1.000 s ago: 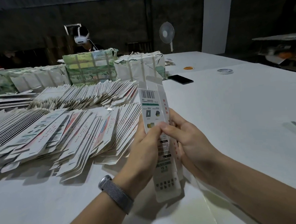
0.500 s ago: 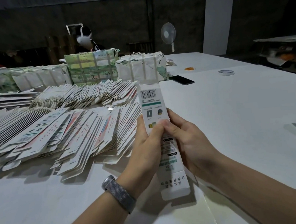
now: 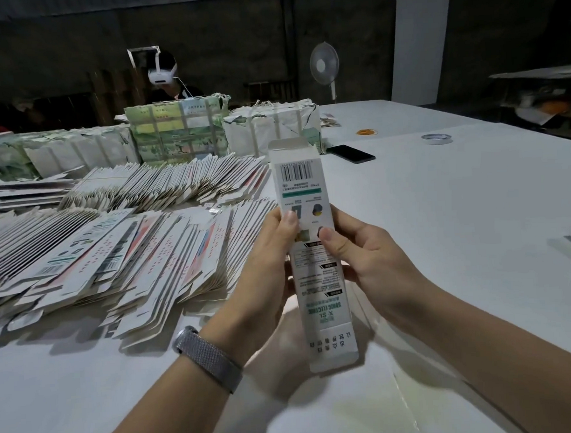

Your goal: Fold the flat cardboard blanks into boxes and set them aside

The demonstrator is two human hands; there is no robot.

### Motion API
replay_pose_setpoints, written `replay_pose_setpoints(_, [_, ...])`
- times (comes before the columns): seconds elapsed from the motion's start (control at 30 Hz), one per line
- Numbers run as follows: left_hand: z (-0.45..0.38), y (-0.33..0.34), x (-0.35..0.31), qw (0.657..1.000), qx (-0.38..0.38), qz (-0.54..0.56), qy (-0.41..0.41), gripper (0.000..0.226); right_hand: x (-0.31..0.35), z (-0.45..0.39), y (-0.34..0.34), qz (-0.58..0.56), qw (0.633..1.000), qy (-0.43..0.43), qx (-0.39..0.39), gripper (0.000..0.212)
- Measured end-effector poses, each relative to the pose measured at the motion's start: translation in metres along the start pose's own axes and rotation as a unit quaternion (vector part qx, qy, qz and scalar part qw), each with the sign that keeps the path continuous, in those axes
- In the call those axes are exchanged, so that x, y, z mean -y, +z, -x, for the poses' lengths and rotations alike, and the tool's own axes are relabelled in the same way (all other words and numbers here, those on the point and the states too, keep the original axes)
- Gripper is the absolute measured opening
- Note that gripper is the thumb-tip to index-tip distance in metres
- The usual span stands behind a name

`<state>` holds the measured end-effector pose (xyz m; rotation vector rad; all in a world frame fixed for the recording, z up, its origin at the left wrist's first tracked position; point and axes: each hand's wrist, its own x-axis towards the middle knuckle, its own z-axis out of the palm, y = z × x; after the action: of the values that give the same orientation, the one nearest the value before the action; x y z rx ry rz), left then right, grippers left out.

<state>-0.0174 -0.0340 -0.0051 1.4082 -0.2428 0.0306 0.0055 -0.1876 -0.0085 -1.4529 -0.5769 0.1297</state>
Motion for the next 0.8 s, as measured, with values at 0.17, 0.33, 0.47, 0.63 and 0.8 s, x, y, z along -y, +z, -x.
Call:
replay_pose_setpoints(0.17, [0.0,-0.003,-0.001,1.0,0.001,0.005,-0.001,0.042,0.001,0.0,-0.001,-0.003,1.0,-0.013,-0.019,0.053])
replay_pose_setpoints(0.33, [-0.001,-0.004,0.001,1.0,0.016,0.0,0.009,0.039,0.011,-0.002,-0.006,0.039,0.997,-0.06,-0.043,0.053])
replay_pose_setpoints(0.47, [0.001,-0.004,-0.001,0.999,0.04,-0.004,-0.017,0.041,0.011,-0.003,-0.01,0.012,0.996,-0.057,-0.071,0.047])
replay_pose_setpoints(0.63, [0.0,-0.005,-0.002,0.998,0.042,-0.044,-0.005,0.042,0.011,-0.006,-0.008,0.005,0.996,-0.035,-0.086,0.053])
replay_pose_setpoints(0.8, [-0.003,-0.009,-0.007,0.996,0.008,-0.083,0.007,0.049,0.008,-0.006,-0.013,0.011,0.996,-0.038,-0.085,0.051])
